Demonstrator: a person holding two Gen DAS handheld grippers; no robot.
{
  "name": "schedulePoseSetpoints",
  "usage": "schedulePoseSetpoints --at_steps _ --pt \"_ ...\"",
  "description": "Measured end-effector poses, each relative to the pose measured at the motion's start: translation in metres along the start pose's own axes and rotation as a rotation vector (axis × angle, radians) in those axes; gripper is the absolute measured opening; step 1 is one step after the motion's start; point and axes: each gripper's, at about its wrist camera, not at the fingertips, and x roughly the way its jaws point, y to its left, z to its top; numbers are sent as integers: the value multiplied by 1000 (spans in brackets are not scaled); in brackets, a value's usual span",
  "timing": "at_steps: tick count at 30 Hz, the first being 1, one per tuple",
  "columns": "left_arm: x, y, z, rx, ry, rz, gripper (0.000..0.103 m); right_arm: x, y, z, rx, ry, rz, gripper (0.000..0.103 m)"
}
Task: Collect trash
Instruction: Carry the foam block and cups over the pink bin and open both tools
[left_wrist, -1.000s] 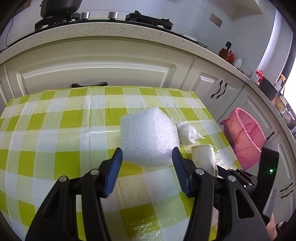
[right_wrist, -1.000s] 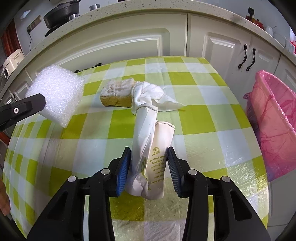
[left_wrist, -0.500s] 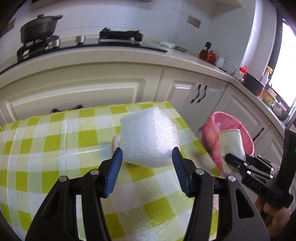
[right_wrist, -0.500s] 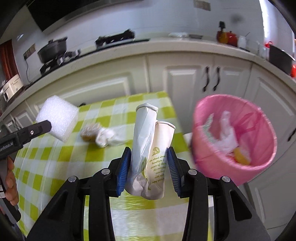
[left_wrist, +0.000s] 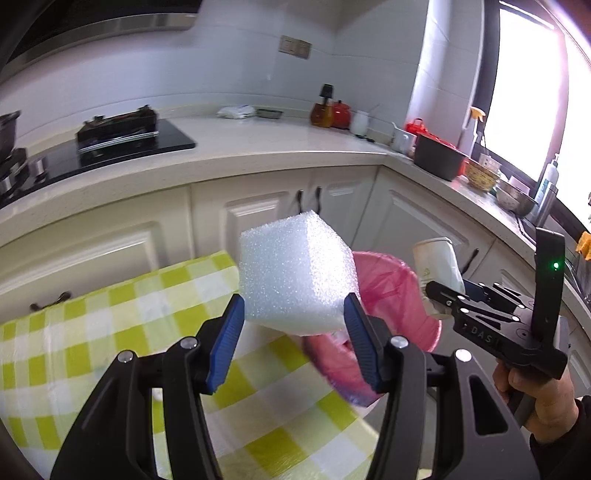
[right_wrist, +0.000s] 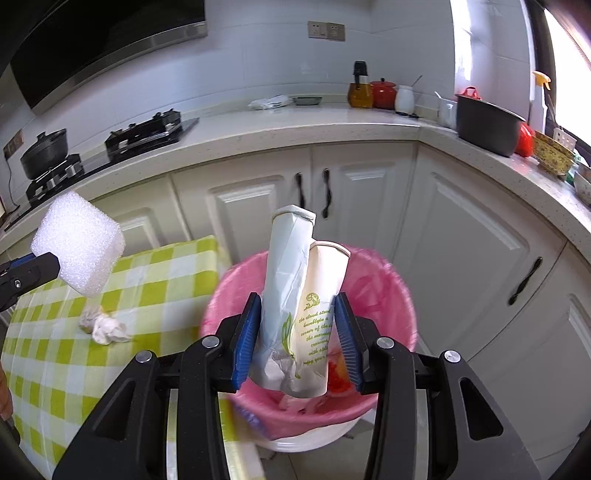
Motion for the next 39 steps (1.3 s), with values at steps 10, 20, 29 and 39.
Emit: schedulePoseSetpoints --at_steps 10,20,29,39 --pt "64 -53 27 42 55 -63 54 26 -42 22 7 3 -3 41" --pt "106 -63 30 35 109 -76 59 31 -67 25 11 -19 -36 65" --pt "98 -51 15 13 106 -67 64 26 -77 11 43 -7 -33 65" --pt "65 -24 -9 -14 80 -29 65 13 -60 -7 55 -12 -12 72"
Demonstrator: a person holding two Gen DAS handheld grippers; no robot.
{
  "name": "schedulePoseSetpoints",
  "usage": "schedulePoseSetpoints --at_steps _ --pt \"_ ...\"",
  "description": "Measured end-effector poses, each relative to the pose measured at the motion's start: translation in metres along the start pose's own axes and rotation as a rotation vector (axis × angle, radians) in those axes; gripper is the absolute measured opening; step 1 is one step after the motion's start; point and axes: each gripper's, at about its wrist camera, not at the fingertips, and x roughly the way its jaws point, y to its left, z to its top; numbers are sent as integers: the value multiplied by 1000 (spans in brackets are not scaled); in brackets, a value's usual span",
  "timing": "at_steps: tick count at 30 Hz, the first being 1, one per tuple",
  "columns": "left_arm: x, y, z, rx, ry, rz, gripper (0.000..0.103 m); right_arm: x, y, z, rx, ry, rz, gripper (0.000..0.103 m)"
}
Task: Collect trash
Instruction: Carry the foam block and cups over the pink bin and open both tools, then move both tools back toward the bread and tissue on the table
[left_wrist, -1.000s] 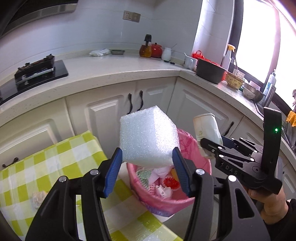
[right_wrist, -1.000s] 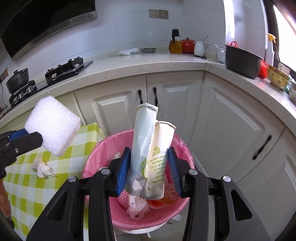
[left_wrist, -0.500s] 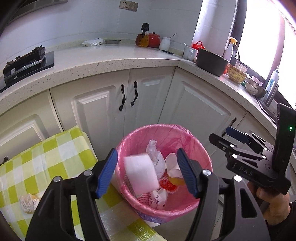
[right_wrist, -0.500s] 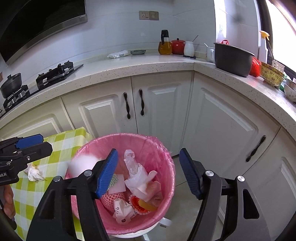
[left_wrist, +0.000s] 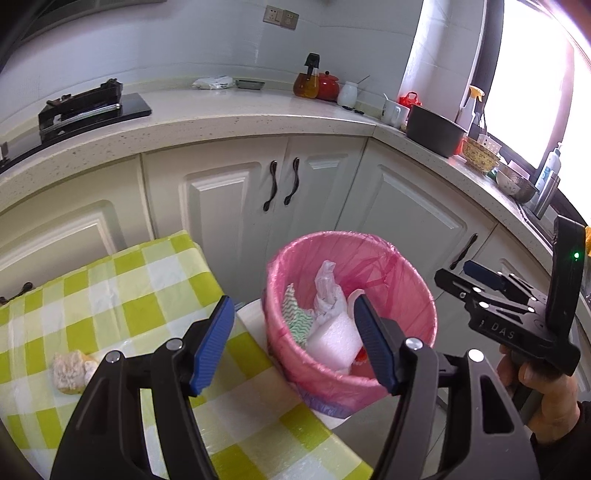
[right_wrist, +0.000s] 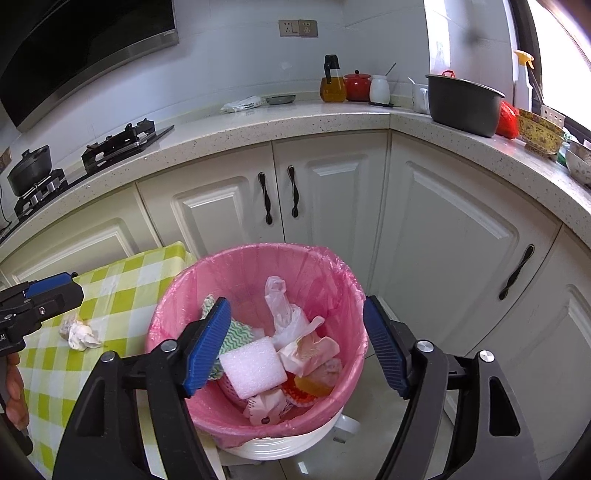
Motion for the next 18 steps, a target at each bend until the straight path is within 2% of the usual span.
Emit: schedulePoseSetpoints --at_steps 8,18 --pt "-44 43 -23 -15 -43 86 66 -19 25 -7 -25 -41 11 76" --pt "-84 114 -58 -45 -42 203 66 -34 84 -27 -60 -69 48 81"
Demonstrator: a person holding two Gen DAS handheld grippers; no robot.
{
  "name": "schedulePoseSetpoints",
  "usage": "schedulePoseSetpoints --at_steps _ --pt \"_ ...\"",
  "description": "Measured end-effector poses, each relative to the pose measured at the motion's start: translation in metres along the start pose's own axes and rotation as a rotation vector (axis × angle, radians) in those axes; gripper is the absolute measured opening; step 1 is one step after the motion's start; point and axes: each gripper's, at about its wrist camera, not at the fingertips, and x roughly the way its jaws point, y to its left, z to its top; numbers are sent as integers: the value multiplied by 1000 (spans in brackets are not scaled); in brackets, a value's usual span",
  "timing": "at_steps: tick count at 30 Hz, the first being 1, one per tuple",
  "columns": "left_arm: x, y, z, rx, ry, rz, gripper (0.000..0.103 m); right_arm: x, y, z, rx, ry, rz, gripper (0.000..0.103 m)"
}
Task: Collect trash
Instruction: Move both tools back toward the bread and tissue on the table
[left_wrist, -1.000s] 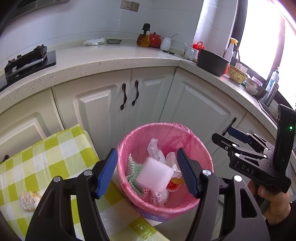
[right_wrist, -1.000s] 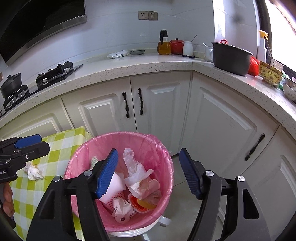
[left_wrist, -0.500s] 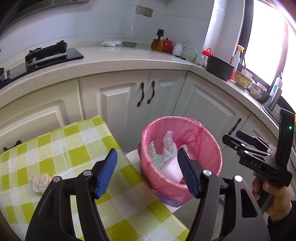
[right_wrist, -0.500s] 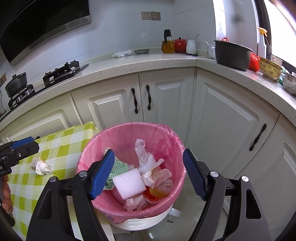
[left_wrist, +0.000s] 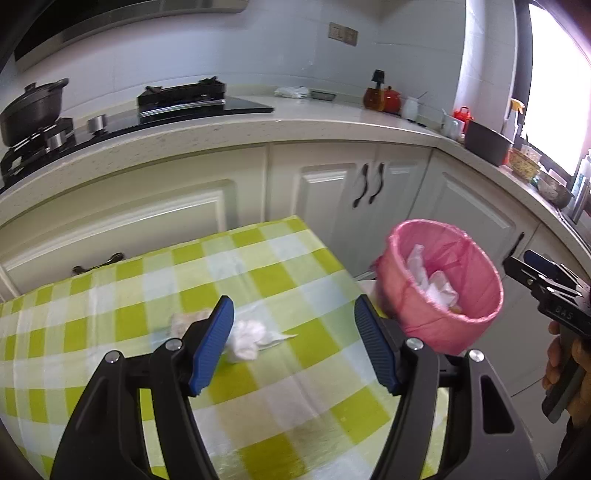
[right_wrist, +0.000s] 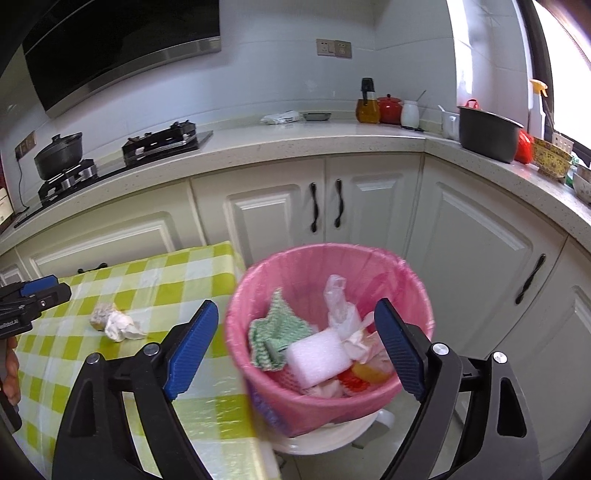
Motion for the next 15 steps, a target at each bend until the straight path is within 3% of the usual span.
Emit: schedulePoseSetpoints --at_steps 15 --pt "1 96 -38 -101 50 78 64 36 122 -24 -81 74 168 82"
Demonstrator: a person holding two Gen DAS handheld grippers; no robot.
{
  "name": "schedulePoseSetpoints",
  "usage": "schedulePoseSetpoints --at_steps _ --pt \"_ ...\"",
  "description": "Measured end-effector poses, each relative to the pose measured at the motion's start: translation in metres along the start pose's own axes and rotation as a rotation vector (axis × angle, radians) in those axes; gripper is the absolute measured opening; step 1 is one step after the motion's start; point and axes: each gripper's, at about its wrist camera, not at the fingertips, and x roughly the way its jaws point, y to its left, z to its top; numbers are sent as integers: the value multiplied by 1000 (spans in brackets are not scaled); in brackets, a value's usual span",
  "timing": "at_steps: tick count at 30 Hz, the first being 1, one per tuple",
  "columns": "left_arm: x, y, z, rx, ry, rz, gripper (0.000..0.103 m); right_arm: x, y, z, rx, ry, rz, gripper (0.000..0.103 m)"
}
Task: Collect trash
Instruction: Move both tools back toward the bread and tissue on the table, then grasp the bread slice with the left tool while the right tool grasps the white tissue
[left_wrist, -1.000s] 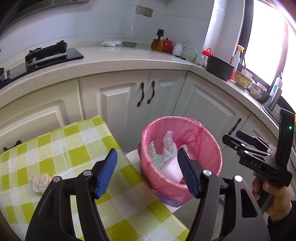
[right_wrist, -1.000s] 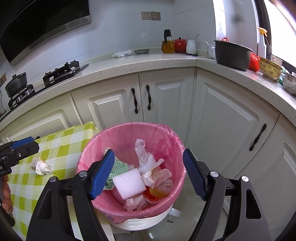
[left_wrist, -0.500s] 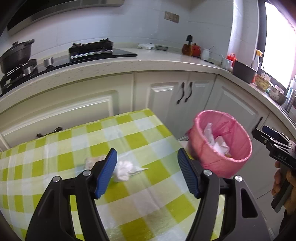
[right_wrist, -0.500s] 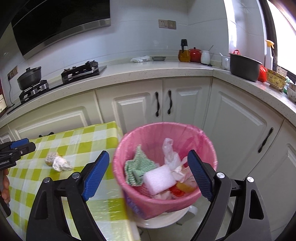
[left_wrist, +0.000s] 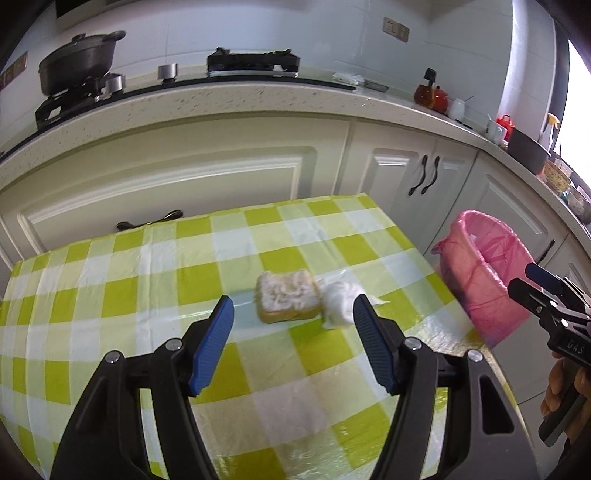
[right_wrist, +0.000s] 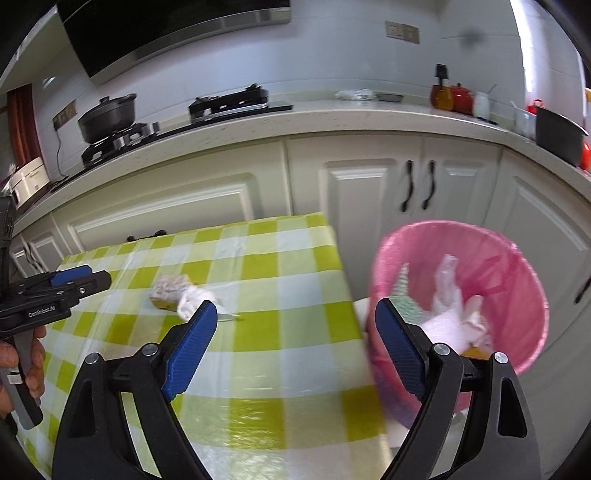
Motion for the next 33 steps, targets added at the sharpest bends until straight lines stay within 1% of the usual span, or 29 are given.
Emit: schedulePoseSetpoints --at_steps 5,9,13,19,24,26,27,29,33 --pt "7 25 -6 -26 10 7 64 27 34 -2 -26 38 43 82" --pt "14 36 -8 -34 20 2 64 54 59 -6 -50 78 71 82" --pt "23 46 -9 -47 28 -4 64 83 76 -9 -66 127 86 82" --pt "33 60 -12 -64 39 -11 64 117 95 -8 -95 167 91 82" --pt "38 64 -12 -71 42 -20 64 139 102 -6 -101 195 90 74" --pt "40 64 -12 -73 43 -24 64 144 103 -6 -101 207 97 66" --pt "41 64 -12 -74 44 -25 64 147 103 -6 -101 213 101 64" --pt "43 63 -11 -74 46 -28 64 151 103 -7 -105 226 107 51" --pt "50 59 -10 -73 54 -40 64 152 102 -8 -114 234 119 43"
